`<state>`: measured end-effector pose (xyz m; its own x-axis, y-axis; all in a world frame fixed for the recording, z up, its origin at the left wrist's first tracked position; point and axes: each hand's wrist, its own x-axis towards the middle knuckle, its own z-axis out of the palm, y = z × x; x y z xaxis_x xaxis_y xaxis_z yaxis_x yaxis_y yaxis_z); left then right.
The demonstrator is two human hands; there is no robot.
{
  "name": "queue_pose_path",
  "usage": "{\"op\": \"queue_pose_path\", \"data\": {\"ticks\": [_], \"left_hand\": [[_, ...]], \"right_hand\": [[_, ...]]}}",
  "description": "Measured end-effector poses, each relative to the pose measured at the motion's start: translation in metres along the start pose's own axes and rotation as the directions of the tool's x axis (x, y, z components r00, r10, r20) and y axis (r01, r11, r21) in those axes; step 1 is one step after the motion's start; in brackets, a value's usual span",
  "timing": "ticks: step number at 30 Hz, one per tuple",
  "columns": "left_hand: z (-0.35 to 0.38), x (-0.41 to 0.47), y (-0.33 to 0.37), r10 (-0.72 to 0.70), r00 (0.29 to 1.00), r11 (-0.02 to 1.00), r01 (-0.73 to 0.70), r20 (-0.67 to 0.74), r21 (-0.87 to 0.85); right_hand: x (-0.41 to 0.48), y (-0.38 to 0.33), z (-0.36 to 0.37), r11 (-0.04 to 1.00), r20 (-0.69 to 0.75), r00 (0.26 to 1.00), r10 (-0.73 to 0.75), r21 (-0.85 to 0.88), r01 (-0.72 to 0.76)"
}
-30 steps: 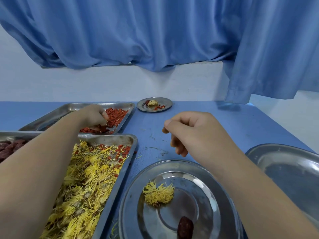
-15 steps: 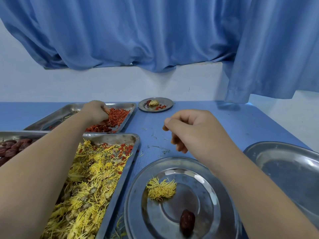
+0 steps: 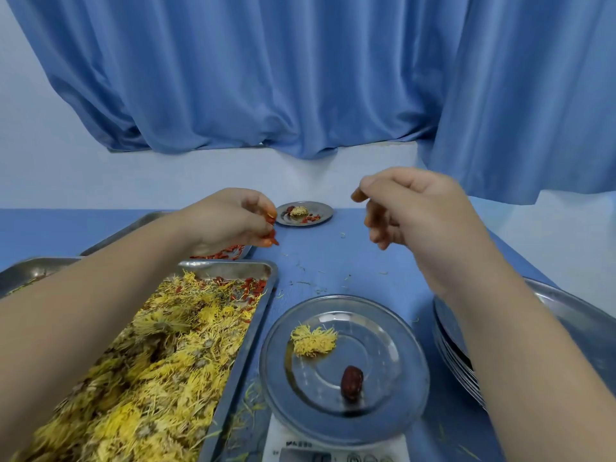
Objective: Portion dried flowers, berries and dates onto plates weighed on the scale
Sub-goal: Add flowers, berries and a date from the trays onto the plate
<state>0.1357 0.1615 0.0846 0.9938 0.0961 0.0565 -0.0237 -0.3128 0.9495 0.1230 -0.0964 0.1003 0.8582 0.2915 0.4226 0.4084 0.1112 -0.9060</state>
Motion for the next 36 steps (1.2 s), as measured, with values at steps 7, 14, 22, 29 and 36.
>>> {"op": "queue_pose_path", "data": {"ticks": [7, 14, 22, 29, 36], "left_hand": [[0.083, -0.059, 0.011, 0.027, 0.973, 0.994, -0.05, 0.229, 0.098], [0.126, -0.061, -0.01, -0.003, 0.936, 0.862, -0.175, 0.351, 0.475], [0.127, -0.063, -0.016, 0.13, 0.98, 0.879, -0.183, 0.148, 0.44], [0.131, -0.072, -0.024, 0.158, 0.978, 0.786, -0.206, 0.133, 0.583], [0.13, -0.076, -0.026, 0.119, 0.989, 0.856, -0.149, 0.093, 0.495]], "right_hand": [[-0.059, 0.014, -0.026, 0.981, -0.01, 0.993, 0.116, -0.153, -0.116], [-0.126, 0.048, -0.058, 0.938, -0.105, 0.983, 0.151, -0.299, -0.176], [-0.147, 0.053, -0.049, 0.896, 0.006, 0.996, -0.084, -0.437, 0.078], [-0.15, 0.066, -0.05, 0.735, 0.15, 0.977, -0.152, -0.643, 0.214], [-0.152, 0.065, -0.049, 0.718, 0.175, 0.975, -0.139, -0.66, 0.221]]}}
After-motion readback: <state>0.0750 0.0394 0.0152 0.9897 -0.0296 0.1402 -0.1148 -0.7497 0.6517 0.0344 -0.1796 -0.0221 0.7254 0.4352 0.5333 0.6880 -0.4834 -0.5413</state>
